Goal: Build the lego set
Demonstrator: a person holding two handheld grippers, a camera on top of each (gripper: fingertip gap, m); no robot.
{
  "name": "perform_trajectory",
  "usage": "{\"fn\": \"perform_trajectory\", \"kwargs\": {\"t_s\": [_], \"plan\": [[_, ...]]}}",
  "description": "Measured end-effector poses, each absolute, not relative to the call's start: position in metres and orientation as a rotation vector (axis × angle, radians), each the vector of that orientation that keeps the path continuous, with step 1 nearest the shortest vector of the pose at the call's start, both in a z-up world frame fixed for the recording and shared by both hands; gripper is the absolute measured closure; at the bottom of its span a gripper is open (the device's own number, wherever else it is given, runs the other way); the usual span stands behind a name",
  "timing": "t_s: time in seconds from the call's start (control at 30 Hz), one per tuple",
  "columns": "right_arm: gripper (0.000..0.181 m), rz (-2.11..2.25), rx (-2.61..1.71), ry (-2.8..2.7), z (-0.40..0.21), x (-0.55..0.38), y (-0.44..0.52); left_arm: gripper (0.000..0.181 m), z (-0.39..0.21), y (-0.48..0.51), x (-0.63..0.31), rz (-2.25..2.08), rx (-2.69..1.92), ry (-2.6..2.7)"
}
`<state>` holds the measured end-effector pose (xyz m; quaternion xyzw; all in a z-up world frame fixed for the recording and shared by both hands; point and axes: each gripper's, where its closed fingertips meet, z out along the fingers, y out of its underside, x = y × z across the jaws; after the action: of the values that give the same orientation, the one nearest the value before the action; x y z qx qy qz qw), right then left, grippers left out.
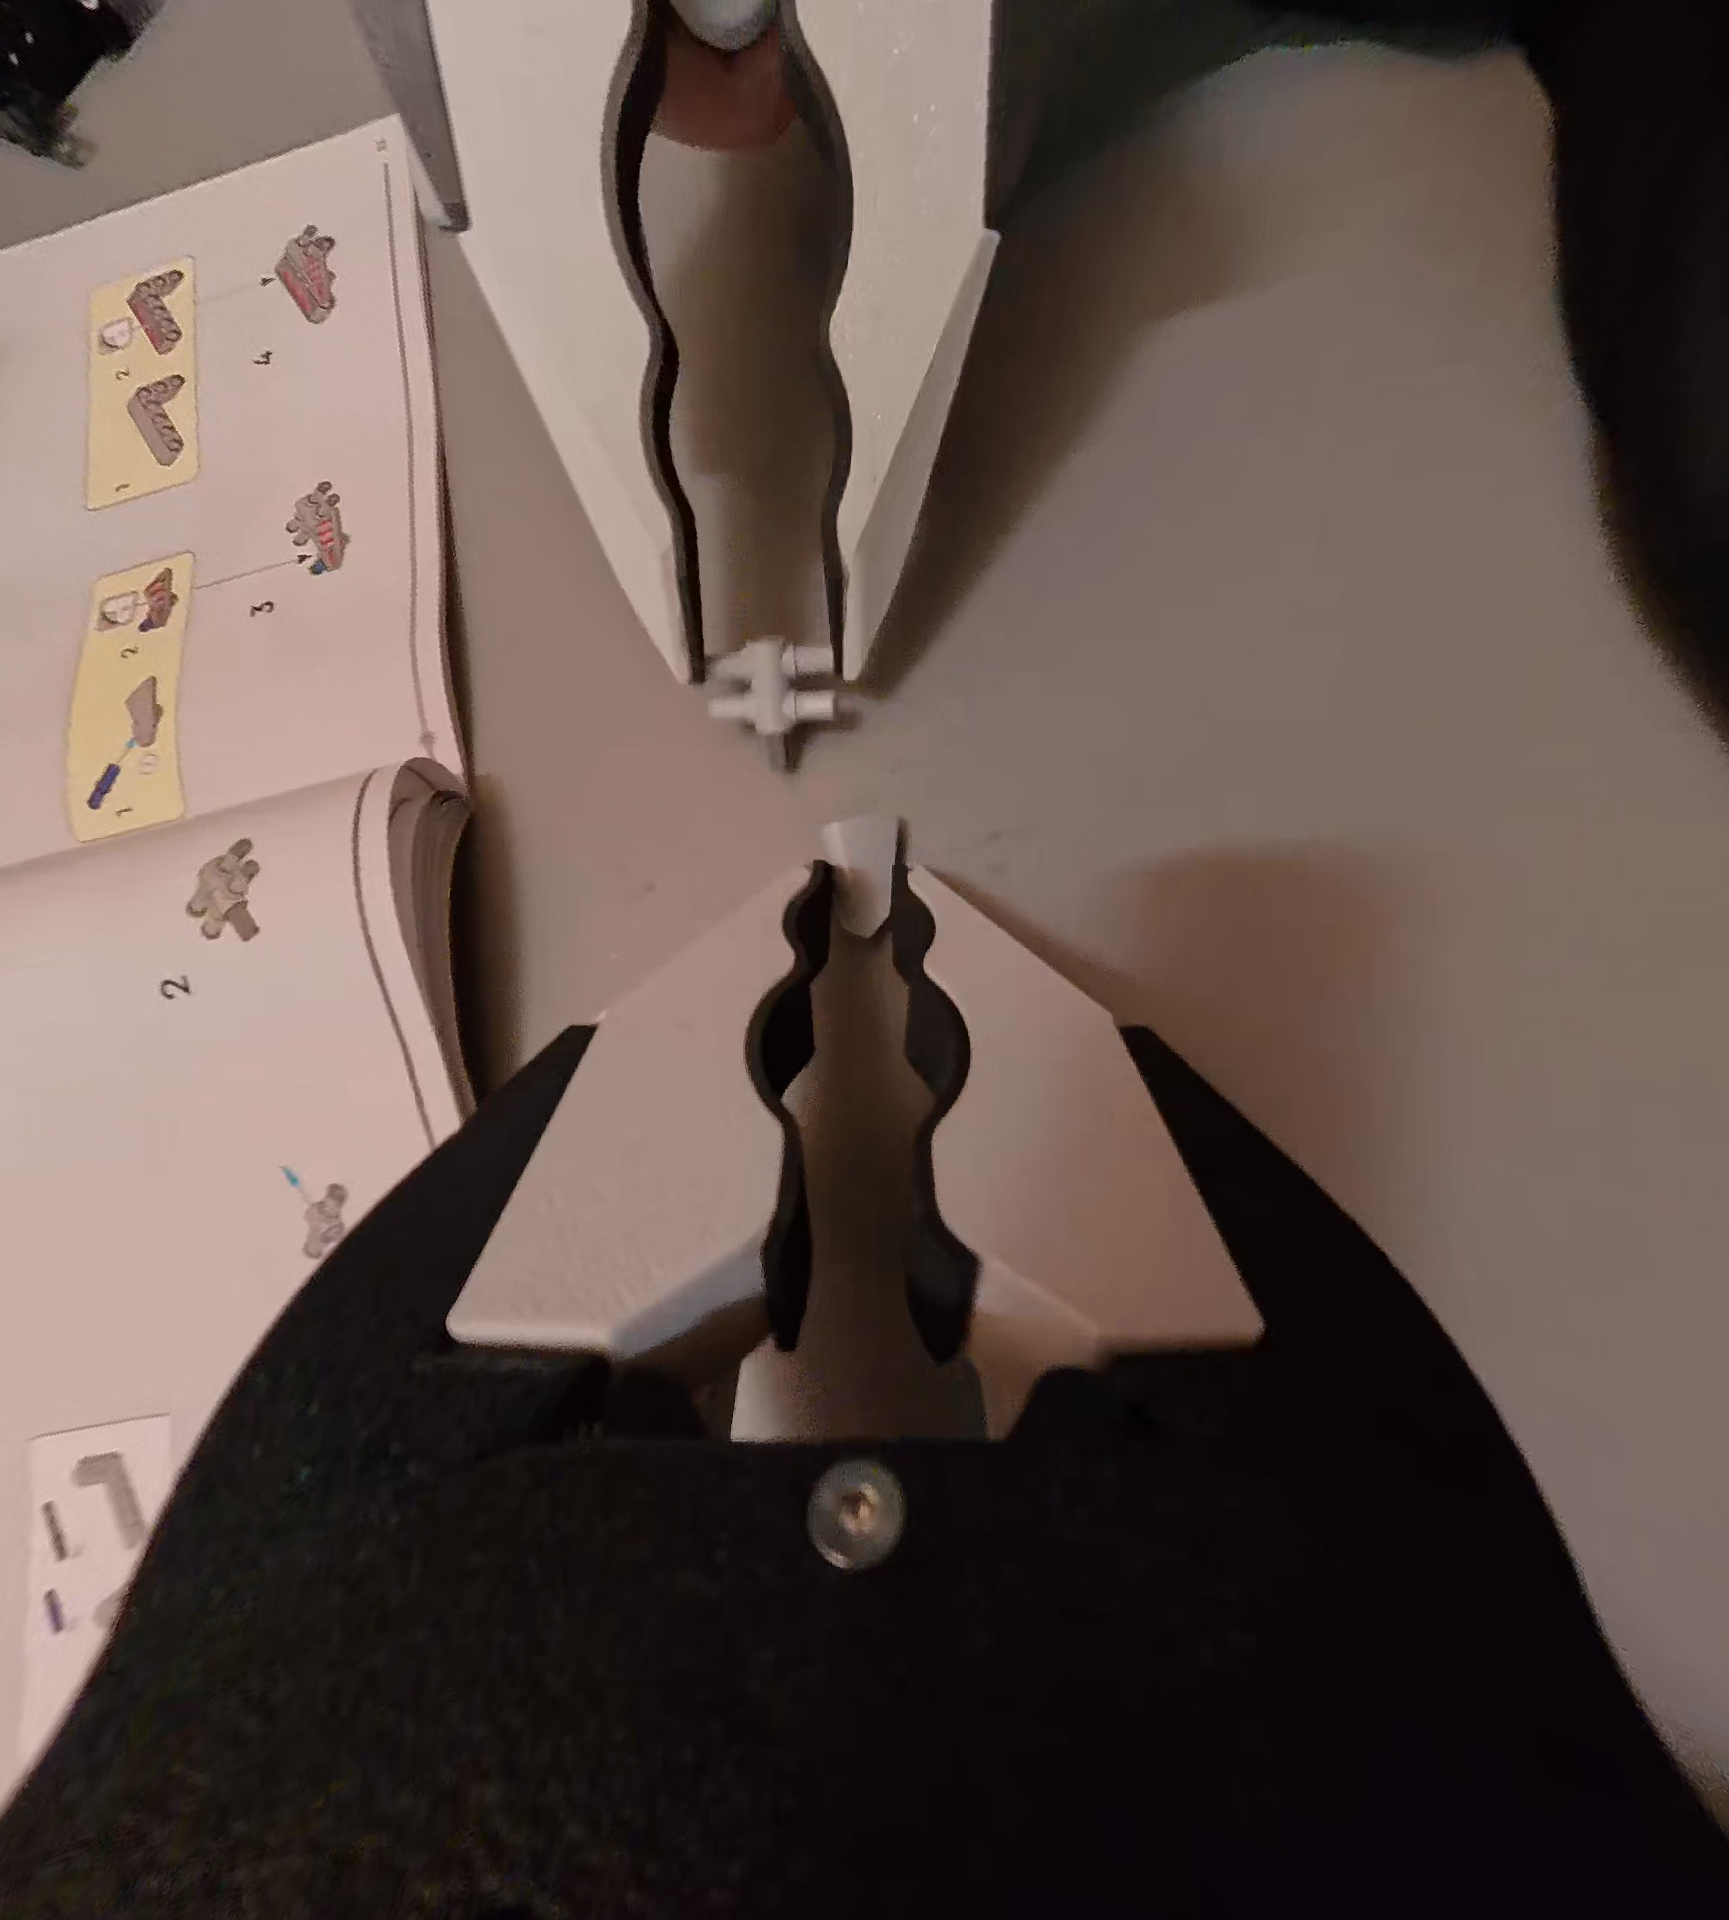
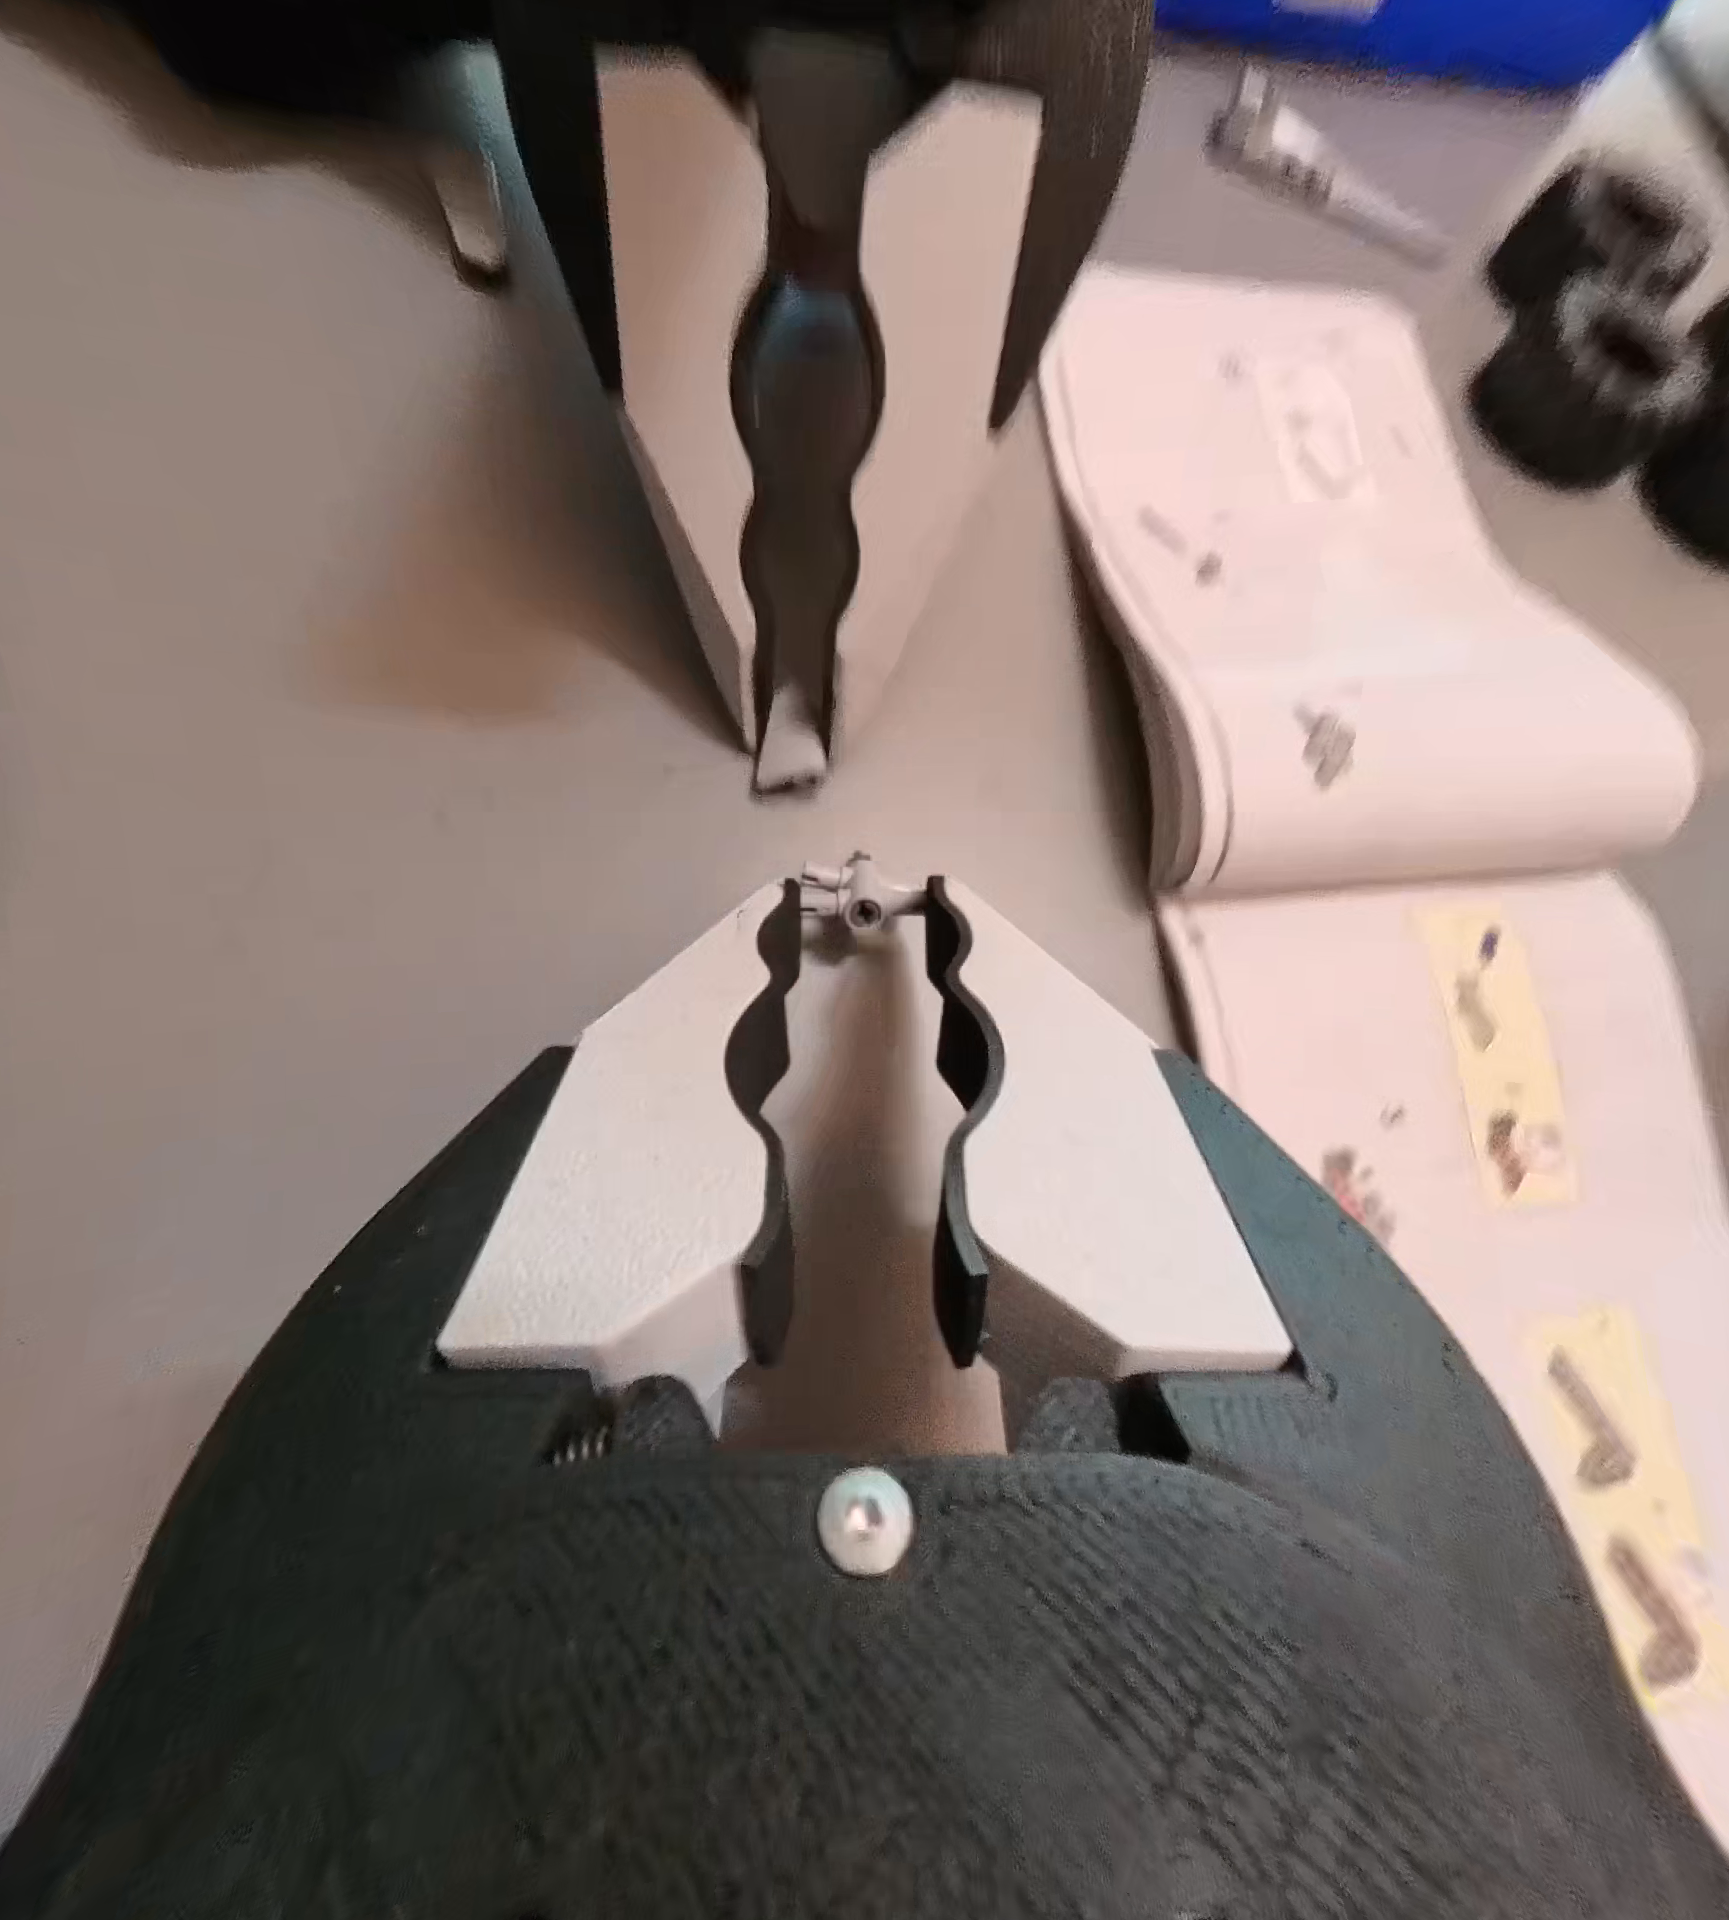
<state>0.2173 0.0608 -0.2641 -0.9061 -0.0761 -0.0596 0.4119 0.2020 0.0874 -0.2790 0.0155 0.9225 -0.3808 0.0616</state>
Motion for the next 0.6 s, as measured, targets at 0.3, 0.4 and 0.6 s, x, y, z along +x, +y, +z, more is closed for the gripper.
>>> {"fn": "perform_trajectory", "kwargs": {"t_s": [0.3,0.4,0.6], "plan": [[0.15,-0.089,-2.288,-0.089,-0.275,0.209,0.051,0.172,-0.279,0.084,0.201,-1.212,0.014,2.788],[0.14,-0.084,-2.272,-0.078,-0.275,0.211,0.057,0.172,-0.279,0.084,0.201,-1.22,0.012,2.776],[0.156,-0.007,-2.282,-0.069,-0.277,0.205,0.059,0.172,-0.278,0.084,0.2,-1.228,0.015,2.777]]}}
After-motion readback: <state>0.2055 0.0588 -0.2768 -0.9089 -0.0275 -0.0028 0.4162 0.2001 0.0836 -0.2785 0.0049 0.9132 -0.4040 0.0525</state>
